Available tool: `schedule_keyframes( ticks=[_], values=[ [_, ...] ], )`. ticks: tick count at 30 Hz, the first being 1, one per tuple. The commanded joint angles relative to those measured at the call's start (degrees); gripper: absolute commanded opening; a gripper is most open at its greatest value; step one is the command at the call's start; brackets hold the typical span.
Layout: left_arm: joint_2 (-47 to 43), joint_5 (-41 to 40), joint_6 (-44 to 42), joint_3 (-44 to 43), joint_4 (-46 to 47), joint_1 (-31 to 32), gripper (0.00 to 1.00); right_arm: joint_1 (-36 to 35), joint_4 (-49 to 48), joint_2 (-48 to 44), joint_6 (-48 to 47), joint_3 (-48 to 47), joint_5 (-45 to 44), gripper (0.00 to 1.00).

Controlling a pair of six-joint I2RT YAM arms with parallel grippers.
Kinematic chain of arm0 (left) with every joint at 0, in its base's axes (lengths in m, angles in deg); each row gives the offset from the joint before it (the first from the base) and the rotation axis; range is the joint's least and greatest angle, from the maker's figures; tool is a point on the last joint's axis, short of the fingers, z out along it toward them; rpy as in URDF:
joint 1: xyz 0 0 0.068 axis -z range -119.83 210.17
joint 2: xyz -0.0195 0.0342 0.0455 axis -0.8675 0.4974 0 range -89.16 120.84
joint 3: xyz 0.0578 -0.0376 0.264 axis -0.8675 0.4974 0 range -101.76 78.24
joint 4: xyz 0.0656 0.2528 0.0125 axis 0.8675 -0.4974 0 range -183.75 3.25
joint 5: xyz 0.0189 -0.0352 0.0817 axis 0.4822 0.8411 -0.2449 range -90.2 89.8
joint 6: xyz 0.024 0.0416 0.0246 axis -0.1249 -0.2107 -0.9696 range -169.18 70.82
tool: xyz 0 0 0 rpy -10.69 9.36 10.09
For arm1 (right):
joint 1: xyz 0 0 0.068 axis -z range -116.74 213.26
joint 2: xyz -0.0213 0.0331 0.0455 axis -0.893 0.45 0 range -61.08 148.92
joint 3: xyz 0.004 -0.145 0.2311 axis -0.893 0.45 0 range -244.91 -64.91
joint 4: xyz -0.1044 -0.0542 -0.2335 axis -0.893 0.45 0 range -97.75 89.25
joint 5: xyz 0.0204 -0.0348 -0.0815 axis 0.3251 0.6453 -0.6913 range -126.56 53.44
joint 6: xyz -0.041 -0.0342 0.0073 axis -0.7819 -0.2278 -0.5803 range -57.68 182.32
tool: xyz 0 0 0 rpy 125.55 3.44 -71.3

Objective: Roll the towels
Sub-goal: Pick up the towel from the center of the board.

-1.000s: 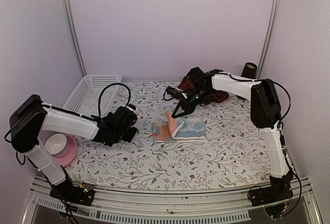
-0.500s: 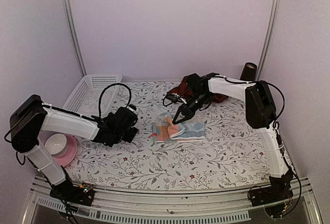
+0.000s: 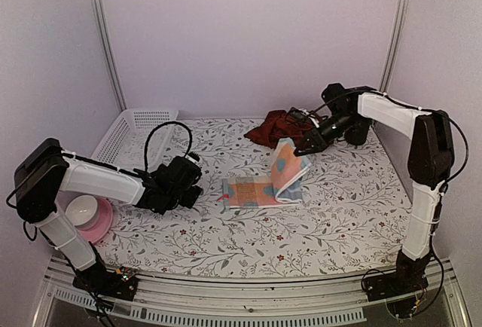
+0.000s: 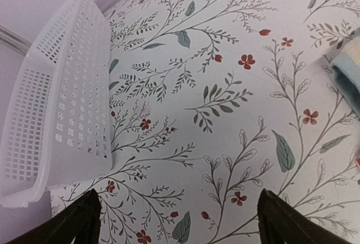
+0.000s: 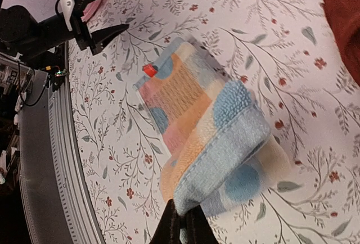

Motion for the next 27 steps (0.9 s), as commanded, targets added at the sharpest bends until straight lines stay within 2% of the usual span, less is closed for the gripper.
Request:
schedule_keyframes(
  ticks=[1, 8, 18, 27],
  values=[
    [-1.3, -0.7, 0.3, 0.1, 1.3, 0.9, 0.97, 6.7, -0.4, -6.8, -0.7, 9.8, -2.9, 0.02],
    [-1.1, -0.5, 0.6, 0.0, 1.4, 1.4, 0.97, 15.0, -3.4, -12.5, -0.2, 19.1, -9.0, 0.02],
    [-0.9, -1.3, 0.4, -0.2, 1.1, 2.0, 0.97, 22.1, -4.3, -12.2, -0.9, 21.4, -21.1, 0.02],
    [-1.1, -1.0, 0.2, -0.2, 1.1, 2.1, 0.97, 25.4, -4.6, -12.6, -2.3, 20.8, -26.3, 0.02]
  ],
)
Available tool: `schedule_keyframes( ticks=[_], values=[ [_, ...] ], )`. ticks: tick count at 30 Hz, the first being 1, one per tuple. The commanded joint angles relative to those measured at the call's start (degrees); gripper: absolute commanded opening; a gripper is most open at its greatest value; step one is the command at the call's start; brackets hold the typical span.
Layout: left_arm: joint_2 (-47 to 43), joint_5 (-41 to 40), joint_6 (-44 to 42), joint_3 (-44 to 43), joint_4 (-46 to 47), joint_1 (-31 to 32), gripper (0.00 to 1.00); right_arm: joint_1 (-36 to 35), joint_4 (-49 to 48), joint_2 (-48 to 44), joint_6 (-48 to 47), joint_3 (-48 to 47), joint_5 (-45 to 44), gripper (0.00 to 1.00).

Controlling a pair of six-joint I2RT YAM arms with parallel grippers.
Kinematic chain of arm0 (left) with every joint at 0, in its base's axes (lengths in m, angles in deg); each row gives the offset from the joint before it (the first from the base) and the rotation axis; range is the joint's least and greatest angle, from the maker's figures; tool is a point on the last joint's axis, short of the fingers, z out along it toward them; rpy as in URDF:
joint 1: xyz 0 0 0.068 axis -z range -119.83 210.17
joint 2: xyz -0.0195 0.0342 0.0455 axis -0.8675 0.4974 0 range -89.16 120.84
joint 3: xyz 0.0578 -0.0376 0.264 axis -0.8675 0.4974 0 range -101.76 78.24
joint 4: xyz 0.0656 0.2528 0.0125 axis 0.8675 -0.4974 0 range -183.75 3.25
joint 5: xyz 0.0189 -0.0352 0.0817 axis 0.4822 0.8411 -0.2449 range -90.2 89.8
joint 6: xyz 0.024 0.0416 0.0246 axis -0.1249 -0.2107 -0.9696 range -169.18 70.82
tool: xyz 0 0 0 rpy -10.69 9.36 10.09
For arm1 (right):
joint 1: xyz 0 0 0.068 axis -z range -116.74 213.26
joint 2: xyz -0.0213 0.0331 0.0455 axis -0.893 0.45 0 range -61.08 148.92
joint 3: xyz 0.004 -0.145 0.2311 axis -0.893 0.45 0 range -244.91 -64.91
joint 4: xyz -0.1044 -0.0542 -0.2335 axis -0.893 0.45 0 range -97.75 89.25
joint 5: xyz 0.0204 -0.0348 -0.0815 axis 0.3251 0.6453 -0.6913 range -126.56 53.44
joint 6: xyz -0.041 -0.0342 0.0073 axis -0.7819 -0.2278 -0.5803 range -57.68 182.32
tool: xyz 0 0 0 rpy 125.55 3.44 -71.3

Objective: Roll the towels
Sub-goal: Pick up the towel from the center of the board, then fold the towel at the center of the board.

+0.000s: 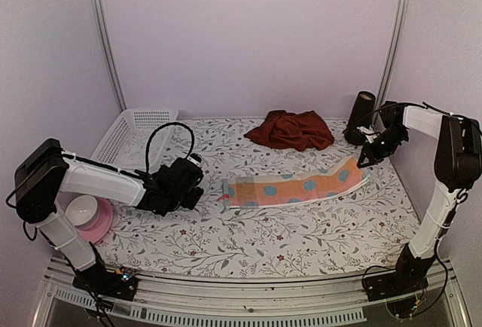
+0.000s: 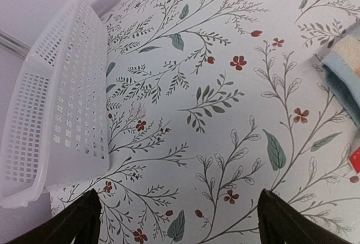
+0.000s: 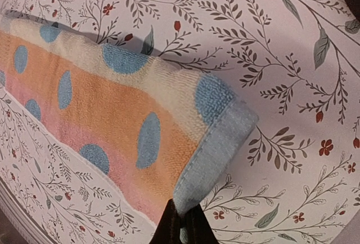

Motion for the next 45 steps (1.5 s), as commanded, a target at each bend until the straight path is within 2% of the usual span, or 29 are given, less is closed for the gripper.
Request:
schedule_keyframes(
  ticks=[1, 8, 15, 23, 37, 45],
  values=[
    [-1.1, -0.6, 0.2, -0.2, 1.1, 0.8, 0.97, 0.3, -0.6, -2.2, -1.5, -0.5, -2.0, 0.02],
    [-0.7, -0.6, 0.1, -0.4, 1.1, 0.9, 0.97, -3.0, 5.8, -2.6, -6.0, -2.8, 12.8, 0.02],
    [-0.3, -0.9, 0.2, -0.5, 1.1, 1.0, 0.97, -8.7, 9.0, -4.9, -7.2, -4.5, 20.8, 0.02],
    [0.1, -1.1, 0.2, -0.8, 1.0, 1.1, 0.97, -13.5, 11.2, -2.1, -7.7, -9.7, 28.3, 0.02],
    [0.7, -1.5, 0.1, -1.0, 0.8, 1.4, 0.97, -27.0, 9.8, 14.0, -3.1, -23.7, 29.3, 0.02],
    [1.4, -2.3, -0.1, -1.4, 0.6, 1.8, 0.97, -30.5, 8.7, 22.5, -1.3, -31.3, 30.1, 0.02]
  ],
)
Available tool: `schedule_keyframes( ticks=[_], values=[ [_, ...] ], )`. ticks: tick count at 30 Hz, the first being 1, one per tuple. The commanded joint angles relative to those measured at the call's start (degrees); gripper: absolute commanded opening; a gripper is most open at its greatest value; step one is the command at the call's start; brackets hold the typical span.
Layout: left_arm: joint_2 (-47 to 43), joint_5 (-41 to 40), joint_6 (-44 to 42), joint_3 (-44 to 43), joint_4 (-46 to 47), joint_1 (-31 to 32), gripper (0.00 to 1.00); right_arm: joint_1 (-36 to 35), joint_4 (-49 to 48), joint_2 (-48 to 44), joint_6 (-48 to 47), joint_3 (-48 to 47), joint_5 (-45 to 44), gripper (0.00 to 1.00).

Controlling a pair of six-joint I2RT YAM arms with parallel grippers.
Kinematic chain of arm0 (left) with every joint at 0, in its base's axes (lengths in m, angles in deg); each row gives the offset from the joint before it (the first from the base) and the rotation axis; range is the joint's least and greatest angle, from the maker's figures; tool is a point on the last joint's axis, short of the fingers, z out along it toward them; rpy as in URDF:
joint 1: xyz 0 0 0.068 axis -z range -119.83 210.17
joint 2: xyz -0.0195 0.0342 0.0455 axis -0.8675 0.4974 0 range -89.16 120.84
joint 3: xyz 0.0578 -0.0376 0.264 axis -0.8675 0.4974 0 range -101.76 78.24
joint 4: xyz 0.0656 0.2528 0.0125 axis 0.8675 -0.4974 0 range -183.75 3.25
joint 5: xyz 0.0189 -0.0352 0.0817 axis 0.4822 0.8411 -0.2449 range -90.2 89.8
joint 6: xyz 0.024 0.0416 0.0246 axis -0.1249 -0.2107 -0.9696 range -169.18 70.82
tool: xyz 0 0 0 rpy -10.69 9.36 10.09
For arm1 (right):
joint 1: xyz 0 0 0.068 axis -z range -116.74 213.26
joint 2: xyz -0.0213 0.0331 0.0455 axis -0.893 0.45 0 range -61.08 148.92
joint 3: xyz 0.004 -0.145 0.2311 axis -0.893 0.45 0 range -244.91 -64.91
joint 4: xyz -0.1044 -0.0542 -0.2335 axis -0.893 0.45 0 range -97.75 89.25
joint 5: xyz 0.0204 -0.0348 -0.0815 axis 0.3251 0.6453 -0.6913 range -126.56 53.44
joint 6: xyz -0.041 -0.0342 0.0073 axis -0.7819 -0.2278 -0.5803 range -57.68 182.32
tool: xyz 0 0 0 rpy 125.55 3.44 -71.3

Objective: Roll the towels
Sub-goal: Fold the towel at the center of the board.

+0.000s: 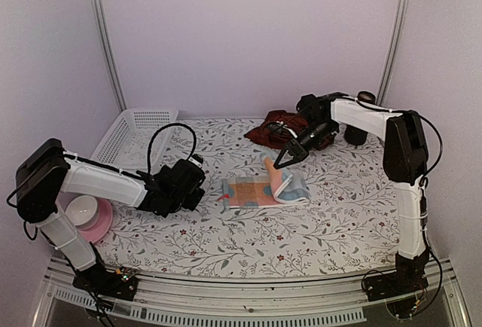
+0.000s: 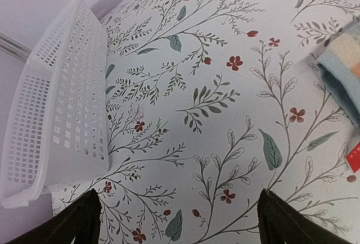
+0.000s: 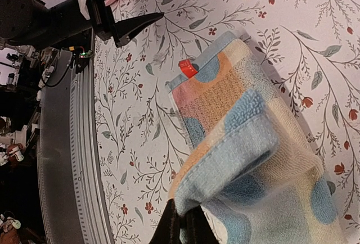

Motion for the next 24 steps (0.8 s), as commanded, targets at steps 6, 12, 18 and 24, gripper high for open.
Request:
schedule_keyframes(
  ticks=[6, 12, 18, 24],
  values=[
    [1.3, -1.7, -0.3, -1.3, 0.6, 1.0, 0.97, -1.7, -1.3, 6.3, 2.1, -7.7, 3.1, 0.02],
    [1.2, -1.8, -0.3, -1.3, 0.4, 1.0, 0.97, -3.0, -0.6, 8.0, 1.7, -9.2, 4.1, 0.03],
    [1.4, -1.7, -0.3, -1.5, 0.4, 1.0, 0.97, -4.8, 0.1, 10.8, 1.7, -11.6, 4.5, 0.02],
    [1.7, -1.7, -0.4, -1.6, 0.5, 1.0, 0.97, -5.6, 0.5, 14.1, 2.3, -14.2, 4.7, 0.02]
  ],
)
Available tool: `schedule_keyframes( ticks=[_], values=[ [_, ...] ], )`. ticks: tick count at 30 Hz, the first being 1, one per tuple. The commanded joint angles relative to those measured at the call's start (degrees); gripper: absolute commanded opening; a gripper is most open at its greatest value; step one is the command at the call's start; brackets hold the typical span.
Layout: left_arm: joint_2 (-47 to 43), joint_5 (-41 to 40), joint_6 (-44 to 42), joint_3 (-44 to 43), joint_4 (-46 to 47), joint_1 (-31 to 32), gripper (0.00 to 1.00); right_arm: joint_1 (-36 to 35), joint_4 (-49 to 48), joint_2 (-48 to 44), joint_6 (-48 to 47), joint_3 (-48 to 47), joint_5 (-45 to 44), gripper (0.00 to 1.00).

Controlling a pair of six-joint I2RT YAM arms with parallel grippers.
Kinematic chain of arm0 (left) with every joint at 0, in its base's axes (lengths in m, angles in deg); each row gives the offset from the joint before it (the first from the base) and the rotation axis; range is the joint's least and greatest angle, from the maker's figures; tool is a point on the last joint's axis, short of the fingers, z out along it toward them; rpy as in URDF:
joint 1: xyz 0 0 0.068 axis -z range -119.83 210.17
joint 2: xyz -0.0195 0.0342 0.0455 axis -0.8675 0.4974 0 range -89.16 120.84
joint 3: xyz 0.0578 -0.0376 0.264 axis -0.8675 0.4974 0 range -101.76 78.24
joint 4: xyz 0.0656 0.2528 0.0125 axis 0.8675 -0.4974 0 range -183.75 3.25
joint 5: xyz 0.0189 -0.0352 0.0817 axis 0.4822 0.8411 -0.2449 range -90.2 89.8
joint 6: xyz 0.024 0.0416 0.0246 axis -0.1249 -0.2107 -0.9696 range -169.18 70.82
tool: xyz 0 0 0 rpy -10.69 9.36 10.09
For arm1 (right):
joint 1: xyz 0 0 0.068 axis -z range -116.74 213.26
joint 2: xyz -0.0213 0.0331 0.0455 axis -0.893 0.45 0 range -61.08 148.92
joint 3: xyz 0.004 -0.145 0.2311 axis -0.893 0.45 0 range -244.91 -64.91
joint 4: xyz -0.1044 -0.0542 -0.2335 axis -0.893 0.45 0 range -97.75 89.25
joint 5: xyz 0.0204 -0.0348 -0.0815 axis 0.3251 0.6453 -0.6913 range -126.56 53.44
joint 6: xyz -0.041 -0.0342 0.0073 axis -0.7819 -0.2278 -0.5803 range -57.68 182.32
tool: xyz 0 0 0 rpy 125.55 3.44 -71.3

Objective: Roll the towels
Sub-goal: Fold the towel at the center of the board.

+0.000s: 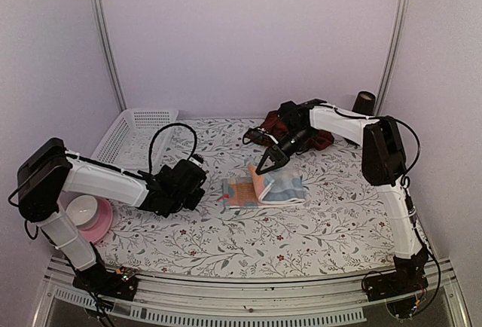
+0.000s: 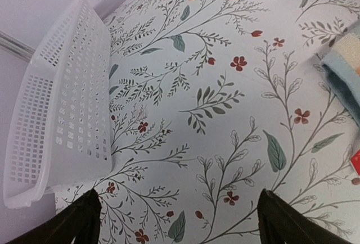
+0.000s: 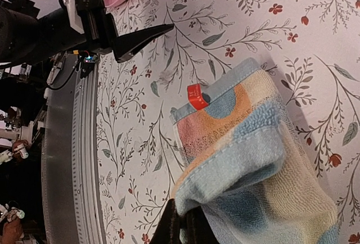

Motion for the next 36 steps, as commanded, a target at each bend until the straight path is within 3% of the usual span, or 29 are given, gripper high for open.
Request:
schedule_keyframes(
  ticks=[1, 15, 22, 28, 32, 36],
  values=[
    [1.0, -0.5, -0.3, -1.2, 0.5, 0.9, 0.97, -0.8, 0.9, 3.2, 0.4, -2.5, 1.9, 0.03],
    [1.0, -0.6, -0.1, -1.3, 0.5, 0.9, 0.97, -1.8, 1.5, 5.6, 0.5, -4.6, 1.6, 0.07],
    [1.1, -0.4, -0.1, -1.3, 0.5, 0.9, 0.97, -2.7, 4.7, 5.1, -2.3, -5.8, 2.9, 0.42],
    [0.4, 0.6, 0.1, -1.0, 1.0, 0.9, 0.97, -2.7, 5.8, 2.0, -3.9, -5.0, 0.6, 0.48],
    [-1.5, 3.0, -0.6, -0.2, 2.6, 0.9, 0.97, -0.6, 2.7, -6.3, -4.1, 2.5, -3.4, 0.49],
    [-5.2, 10.5, -0.3, -0.7, 3.2, 1.3, 0.97, 4.1, -3.0, -15.5, -3.4, 13.8, -6.7, 0.49]
  ],
)
